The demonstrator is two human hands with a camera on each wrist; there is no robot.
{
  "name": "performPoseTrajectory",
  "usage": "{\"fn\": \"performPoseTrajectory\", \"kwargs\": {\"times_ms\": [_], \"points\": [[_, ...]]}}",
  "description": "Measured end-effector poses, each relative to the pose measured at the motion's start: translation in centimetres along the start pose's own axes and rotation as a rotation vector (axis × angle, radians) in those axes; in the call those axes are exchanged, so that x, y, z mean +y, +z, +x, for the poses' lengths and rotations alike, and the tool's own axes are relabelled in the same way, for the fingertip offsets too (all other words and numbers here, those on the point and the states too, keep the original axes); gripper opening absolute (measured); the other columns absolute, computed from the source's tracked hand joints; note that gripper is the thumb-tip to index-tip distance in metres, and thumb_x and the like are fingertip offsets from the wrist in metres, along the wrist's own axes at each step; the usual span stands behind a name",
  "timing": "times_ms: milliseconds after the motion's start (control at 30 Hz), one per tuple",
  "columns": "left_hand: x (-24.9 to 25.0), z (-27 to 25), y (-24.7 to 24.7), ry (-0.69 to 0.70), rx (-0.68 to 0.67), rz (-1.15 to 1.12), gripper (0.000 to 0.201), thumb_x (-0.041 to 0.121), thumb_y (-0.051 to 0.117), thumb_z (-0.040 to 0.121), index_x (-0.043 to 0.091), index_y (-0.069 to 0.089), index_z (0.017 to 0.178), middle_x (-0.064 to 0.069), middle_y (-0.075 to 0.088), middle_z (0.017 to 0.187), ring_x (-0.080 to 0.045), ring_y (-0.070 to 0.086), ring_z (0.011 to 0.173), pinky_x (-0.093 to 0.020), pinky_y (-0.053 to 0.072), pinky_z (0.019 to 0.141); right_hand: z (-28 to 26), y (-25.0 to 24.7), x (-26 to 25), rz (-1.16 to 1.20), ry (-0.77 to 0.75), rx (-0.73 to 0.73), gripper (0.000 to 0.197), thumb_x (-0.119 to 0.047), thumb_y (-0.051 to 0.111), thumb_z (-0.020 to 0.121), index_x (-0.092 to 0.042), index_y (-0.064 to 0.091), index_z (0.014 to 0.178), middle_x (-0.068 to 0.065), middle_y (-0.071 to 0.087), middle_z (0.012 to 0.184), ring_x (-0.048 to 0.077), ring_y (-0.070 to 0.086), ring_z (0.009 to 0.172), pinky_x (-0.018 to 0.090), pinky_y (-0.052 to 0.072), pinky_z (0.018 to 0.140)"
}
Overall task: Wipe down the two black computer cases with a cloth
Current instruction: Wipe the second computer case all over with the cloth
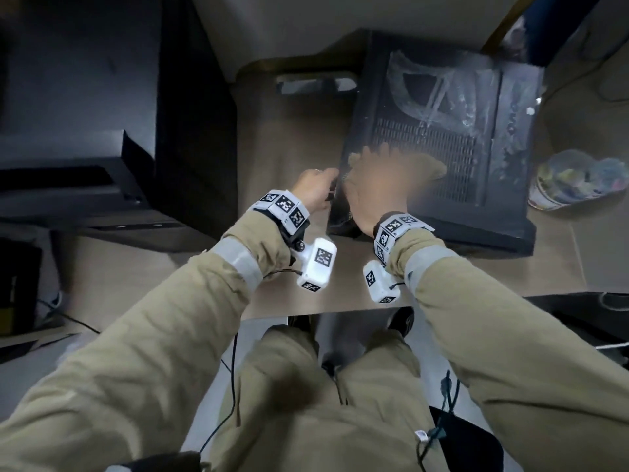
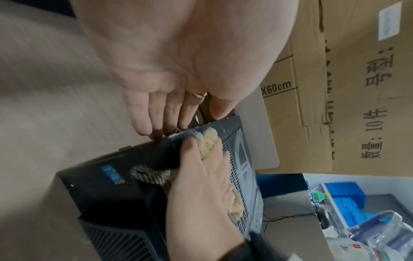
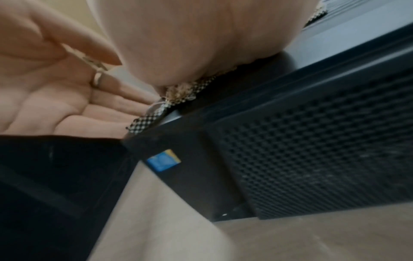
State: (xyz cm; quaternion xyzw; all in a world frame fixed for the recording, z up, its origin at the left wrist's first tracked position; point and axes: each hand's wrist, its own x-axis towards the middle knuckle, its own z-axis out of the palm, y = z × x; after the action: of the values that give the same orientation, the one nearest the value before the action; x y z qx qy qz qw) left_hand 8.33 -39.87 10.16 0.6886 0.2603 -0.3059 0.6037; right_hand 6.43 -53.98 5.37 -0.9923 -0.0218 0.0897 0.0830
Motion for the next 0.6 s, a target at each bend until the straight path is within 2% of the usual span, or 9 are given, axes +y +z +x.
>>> {"fn": "performPoseTrajectory", "kwargs": {"times_ms": [67,133,200,267,300,333,400,500,600], "points": [[0.2,-0.2,-0.6,0.001,-0.001,-0.028,0.019,0.027,0.051,0.098,0.012,0.056,0.087,-0.003,0.055,0.074,-0.017,0.053,0.068,-0.026,0.043,0.063,0.5,0.2,-1.8,0.000,-0.072,-0.004,0.072,-0.049,0.030,0.102,-0.020,0.002,0.162,0.013,-0.007,0.168,0.033,-0.009,0.154,0.051,-0.010,0.122],[0.5,-0.4,-1.2,0.013,0.004,-0.030,0.023,0.029,0.051,0.100,0.012,0.057,0.086,-0.004,0.055,0.073,-0.018,0.053,0.068,-0.030,0.047,0.068,0.8,0.2,-2.7,-0.002,-0.136,-0.030,0.069,-0.046,0.031,0.103,-0.022,0.004,0.162,0.012,-0.007,0.168,0.033,-0.010,0.154,0.051,-0.010,0.122],[0.8,-0.4,-1.5,0.043,0.021,0.011,0.026,0.032,0.049,0.102,0.010,0.062,0.100,-0.011,0.063,0.092,-0.024,0.059,0.083,-0.040,0.054,0.085,1.0,0.0,-2.6,0.019,-0.173,-0.043,0.066,-0.044,0.032,0.103,-0.026,0.006,0.161,0.010,-0.007,0.168,0.030,-0.010,0.154,0.050,-0.010,0.123],[1.3,-0.5,-1.0,0.042,0.045,0.057,0.033,0.029,0.046,0.104,0.005,0.063,0.118,-0.021,0.065,0.116,-0.028,0.062,0.099,-0.042,0.051,0.095,1.0,-0.1,-1.9,0.035,-0.207,-0.051,0.065,-0.042,0.032,0.103,-0.029,0.006,0.161,0.007,-0.006,0.169,0.027,-0.010,0.155,0.048,-0.009,0.124],[1.6,-0.7,-0.4,0.042,0.062,0.067,0.035,0.025,0.044,0.104,0.001,0.062,0.123,-0.021,0.065,0.120,-0.030,0.062,0.104,-0.040,0.049,0.093,0.8,-0.2,-1.3,0.030,-0.224,-0.049,0.065,-0.042,0.032,0.103,-0.030,0.005,0.161,0.006,-0.005,0.169,0.026,-0.009,0.155,0.046,-0.009,0.124],[2.0,-1.0,0.6,0.085,0.065,0.153,0.036,0.023,0.043,0.104,0.000,0.063,0.123,-0.019,0.065,0.115,-0.030,0.061,0.101,-0.037,0.046,0.086,0.6,-0.2,-0.5,0.023,-0.234,-0.045,0.064,-0.043,0.031,0.104,-0.031,0.005,0.161,0.006,-0.004,0.169,0.025,-0.008,0.155,0.044,-0.009,0.124],[2.6,-1.5,2.6,0.109,0.103,0.221,0.038,0.029,0.044,0.103,0.002,0.063,0.122,-0.014,0.065,0.108,-0.029,0.059,0.098,-0.029,0.041,0.078,0.2,-0.3,1.2,0.020,-0.237,-0.039,0.063,-0.046,0.028,0.104,-0.032,0.004,0.161,0.007,-0.003,0.169,0.027,-0.007,0.155,0.044,-0.009,0.124],[2.9,-1.4,6.5,0.053,0.229,0.219,0.049,0.031,0.052,0.100,0.003,0.043,0.139,-0.016,0.054,0.136,-0.031,0.053,0.125,-0.025,0.036,0.090,-0.4,-0.9,5.3,0.063,-0.197,-0.056,0.062,-0.048,0.028,0.104,-0.037,0.004,0.160,0.004,-0.006,0.169,0.025,-0.011,0.155,0.044,-0.011,0.123],[3.7,-1.4,10.4,0.003,0.406,0.219,0.067,0.033,0.061,0.091,0.011,0.031,0.146,-0.014,0.037,0.149,-0.031,0.040,0.134,-0.034,0.031,0.110,-1.0,-1.9,10.5,0.091,-0.104,-0.075,0.062,-0.049,0.028,0.103,-0.041,0.002,0.159,0.000,-0.010,0.169,0.023,-0.015,0.154,0.046,-0.011,0.123]]}}
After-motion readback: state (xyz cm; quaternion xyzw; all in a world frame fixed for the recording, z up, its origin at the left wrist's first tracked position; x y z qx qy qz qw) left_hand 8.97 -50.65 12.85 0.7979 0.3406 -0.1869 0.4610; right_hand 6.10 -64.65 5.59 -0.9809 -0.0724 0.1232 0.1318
